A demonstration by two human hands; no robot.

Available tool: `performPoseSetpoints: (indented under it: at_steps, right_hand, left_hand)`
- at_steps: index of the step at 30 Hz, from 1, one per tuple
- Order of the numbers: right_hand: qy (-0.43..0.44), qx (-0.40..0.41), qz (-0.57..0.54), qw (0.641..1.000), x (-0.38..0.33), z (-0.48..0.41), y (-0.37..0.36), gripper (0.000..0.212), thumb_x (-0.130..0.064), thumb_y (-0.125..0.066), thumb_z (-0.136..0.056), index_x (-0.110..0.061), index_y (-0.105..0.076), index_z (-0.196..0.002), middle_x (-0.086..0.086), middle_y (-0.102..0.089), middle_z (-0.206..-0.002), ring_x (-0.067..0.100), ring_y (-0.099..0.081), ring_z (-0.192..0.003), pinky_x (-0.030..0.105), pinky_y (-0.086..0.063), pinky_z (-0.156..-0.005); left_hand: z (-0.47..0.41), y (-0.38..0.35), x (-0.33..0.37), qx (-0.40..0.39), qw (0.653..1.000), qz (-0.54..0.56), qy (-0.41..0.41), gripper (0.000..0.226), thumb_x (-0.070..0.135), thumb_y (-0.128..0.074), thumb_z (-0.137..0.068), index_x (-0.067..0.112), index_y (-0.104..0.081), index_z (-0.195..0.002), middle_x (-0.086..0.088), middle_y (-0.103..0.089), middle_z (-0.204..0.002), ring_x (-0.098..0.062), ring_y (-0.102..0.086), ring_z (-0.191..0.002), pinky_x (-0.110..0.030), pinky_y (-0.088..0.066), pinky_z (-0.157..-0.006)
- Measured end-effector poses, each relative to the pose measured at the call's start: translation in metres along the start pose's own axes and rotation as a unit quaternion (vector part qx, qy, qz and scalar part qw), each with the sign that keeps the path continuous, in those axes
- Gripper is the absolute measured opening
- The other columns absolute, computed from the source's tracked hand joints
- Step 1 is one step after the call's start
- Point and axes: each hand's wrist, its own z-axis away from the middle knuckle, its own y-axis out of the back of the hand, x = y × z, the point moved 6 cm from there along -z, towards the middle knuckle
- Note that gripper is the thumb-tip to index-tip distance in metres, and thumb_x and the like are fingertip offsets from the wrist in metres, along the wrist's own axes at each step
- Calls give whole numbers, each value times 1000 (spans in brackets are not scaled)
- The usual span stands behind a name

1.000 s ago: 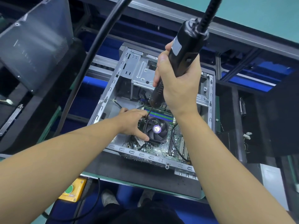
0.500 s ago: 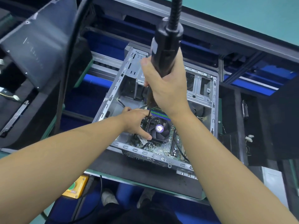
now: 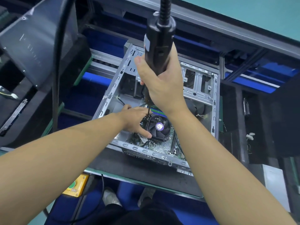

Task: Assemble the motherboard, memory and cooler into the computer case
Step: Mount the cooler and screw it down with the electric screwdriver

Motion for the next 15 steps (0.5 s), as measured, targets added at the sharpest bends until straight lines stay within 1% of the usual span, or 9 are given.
performPoseSetpoints:
  at_steps: [1, 2, 3, 4, 7, 9, 11, 13, 15]
  right_hand:
    - [1, 0, 2, 1000, 0, 0, 1, 23, -21, -69, -91, -30, -52, -103, -15, -57, -75, 10, -55, -66, 34, -50, -66]
    - [2, 2, 2, 1000, 1, 0, 2, 22, -21, -69, -91, -31, -52, -103, -14, -58, -76, 10, -55, -66, 34, -50, -66]
    - [4, 5, 1, 1000, 1, 0, 3, 22, -21, -69, -92, -32, -53, -102, -13, -59, -77, 11, -55, -66, 35, -51, -67]
    - [5, 10, 0, 1000, 1, -1, 4, 22, -22, -69, -92, -33, -53, -101, -12, -59, -79, 13, -56, -67, 37, -52, -67]
    - [2, 28, 7, 1000, 2, -1, 6, 21, -25, -70, -91, -39, -54, -95, -4, -59, -79, 18, -56, -68, 44, -54, -67]
    - [1, 39, 14, 999, 2, -2, 6, 23, -28, -71, -90, -42, -54, -90, 6, -58, -78, 26, -55, -66, 49, -54, -64]
    - [0, 46, 18, 999, 3, -2, 8, 24, -28, -71, -90, -44, -53, -87, 7, -57, -76, 31, -55, -64, 48, -53, -63]
    - [-1, 45, 14, 999, 3, 0, 11, 22, -28, -71, -90, -40, -53, -89, 2, -57, -75, 27, -56, -64, 47, -54, -63]
    - [-3, 40, 1, 999, 4, 1, 12, 18, -27, -70, -90, -32, -53, -92, 10, -57, -76, 35, -55, -66, 52, -53, -63]
  left_hand:
    - [0, 0, 0, -6, 1000, -6, 0, 79, 90, -55, -52, 52, -29, -115, 26, -43, -114, -4, -38, -123, -37, -18, -98]
    - [-1, 0, 0, -10, 1000, -13, 1, 94, 90, -56, -52, 45, -31, -131, 21, -45, -129, -5, -36, -131, -38, -17, -101]
    - [-1, 0, 0, -11, 1000, -17, 0, 104, 90, -56, -53, 41, -30, -141, 18, -42, -141, -5, -33, -135, -39, -16, -103]
    - [-1, 0, 1, -10, 1000, -18, -1, 108, 89, -57, -54, 39, -28, -145, 17, -39, -147, -5, -32, -137, -41, -16, -105]
    - [-1, 1, 0, -19, 1000, -18, 8, 110, 88, -60, -56, 37, -25, -147, 14, -34, -153, -7, -28, -140, -43, -14, -109]
    - [0, 1, 0, -24, 1000, -17, 11, 110, 88, -60, -56, 39, -24, -147, 13, -32, -154, -7, -26, -142, -44, -12, -111]
    - [-1, 1, 0, -23, 999, -20, 11, 110, 88, -60, -56, 41, -21, -147, 13, -31, -155, -7, -24, -143, -45, -11, -112]
    - [-1, 0, -1, -25, 999, -22, 10, 113, 90, -58, -54, 40, -19, -149, 13, -29, -157, -7, -23, -143, -44, -11, -112]
    - [-2, -1, -2, -24, 999, -24, 12, 117, 92, -56, -53, 38, -18, -150, 12, -28, -158, -7, -22, -144, -42, -11, -110]
